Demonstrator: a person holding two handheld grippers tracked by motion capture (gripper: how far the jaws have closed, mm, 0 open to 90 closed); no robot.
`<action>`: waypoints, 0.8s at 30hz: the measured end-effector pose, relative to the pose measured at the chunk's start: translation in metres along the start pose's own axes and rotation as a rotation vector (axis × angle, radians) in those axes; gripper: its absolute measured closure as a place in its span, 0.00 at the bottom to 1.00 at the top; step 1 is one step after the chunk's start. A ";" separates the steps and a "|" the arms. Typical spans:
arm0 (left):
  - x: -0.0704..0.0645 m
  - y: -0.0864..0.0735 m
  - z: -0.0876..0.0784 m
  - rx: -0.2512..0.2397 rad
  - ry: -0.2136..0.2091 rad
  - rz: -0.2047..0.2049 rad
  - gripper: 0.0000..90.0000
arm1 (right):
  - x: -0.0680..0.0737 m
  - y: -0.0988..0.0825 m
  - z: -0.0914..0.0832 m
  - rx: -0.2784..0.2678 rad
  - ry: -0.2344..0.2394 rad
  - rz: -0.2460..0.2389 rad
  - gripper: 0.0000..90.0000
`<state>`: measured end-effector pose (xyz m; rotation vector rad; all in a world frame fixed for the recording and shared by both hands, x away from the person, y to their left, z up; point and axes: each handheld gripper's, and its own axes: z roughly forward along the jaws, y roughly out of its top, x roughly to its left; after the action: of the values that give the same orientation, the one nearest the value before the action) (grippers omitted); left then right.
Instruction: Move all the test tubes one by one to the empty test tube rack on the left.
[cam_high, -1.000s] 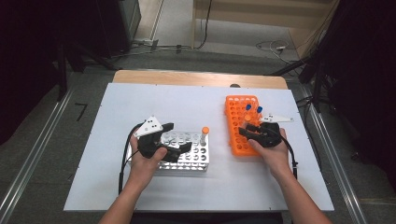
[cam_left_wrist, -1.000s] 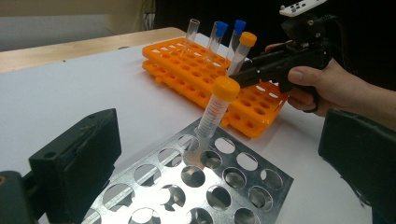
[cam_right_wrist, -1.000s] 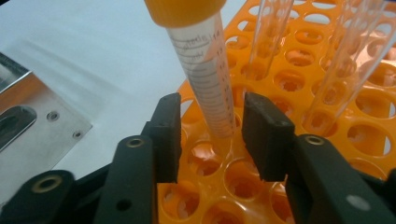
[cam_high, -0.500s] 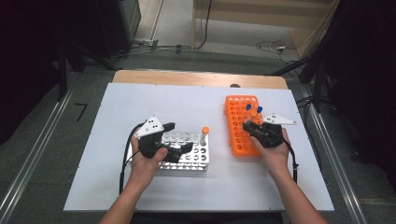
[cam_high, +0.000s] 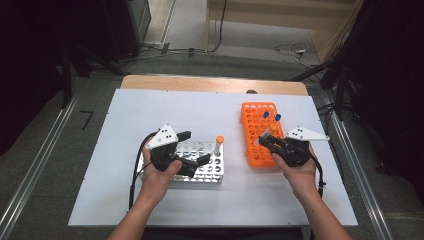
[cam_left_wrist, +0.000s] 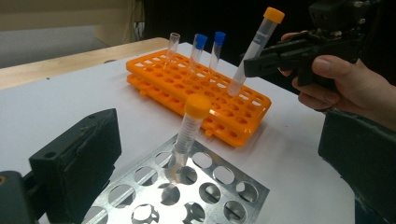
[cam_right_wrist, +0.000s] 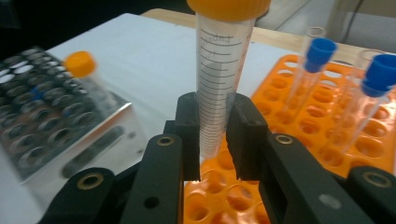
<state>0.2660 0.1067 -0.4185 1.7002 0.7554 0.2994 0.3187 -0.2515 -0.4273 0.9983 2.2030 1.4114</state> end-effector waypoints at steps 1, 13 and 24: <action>-0.001 0.001 0.000 0.000 -0.003 0.002 0.00 | 0.003 0.000 -0.003 0.000 0.012 -0.006 0.81; -0.017 0.005 0.006 0.001 -0.055 0.026 0.01 | 0.039 -0.006 -0.013 0.048 0.170 -0.046 0.81; -0.032 0.008 0.014 0.017 -0.084 0.031 0.09 | 0.064 -0.004 -0.006 0.078 0.280 -0.089 0.81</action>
<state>0.2523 0.0746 -0.4081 1.7312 0.6713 0.2419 0.2690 -0.2112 -0.4223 0.7542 2.4844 1.5132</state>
